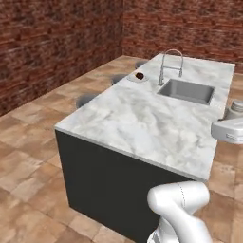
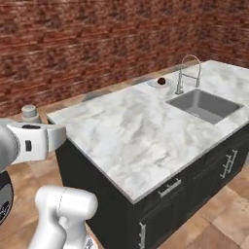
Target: Retrieve the shaker from the cabinet and place it next the steak on a plate on the dining table.
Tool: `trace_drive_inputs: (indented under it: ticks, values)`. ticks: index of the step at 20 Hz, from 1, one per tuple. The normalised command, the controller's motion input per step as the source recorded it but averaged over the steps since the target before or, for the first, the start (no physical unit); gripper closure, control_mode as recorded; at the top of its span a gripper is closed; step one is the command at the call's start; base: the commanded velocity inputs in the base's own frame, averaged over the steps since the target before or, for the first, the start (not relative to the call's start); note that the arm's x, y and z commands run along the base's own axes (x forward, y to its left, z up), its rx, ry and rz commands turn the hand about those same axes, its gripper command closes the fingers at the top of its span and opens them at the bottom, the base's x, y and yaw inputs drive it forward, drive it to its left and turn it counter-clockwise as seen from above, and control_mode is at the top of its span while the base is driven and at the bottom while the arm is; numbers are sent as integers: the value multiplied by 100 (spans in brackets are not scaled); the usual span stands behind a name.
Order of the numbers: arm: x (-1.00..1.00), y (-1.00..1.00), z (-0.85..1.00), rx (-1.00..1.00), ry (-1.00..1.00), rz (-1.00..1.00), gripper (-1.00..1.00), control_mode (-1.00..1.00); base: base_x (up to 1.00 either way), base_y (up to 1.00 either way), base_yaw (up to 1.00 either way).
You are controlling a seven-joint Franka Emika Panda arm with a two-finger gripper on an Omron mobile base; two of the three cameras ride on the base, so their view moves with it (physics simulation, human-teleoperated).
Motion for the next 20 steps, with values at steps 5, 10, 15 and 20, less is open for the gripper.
trace_drive_inputs:
  ticks: [5, 10, 15, 20]
  values:
    - [0, 0, 0, 0, 0, 0, 100, 100, 13, 100, -64]
    - [0, 0, 0, 0, 0, 0, 100, 100, 0, 100, -54]
    - [0, 0, 0, 0, 0, 0, 100, 100, 0, 100, -42]
    - [0, 0, 0, 0, 0, 0, 100, 100, 0, 100, -35]
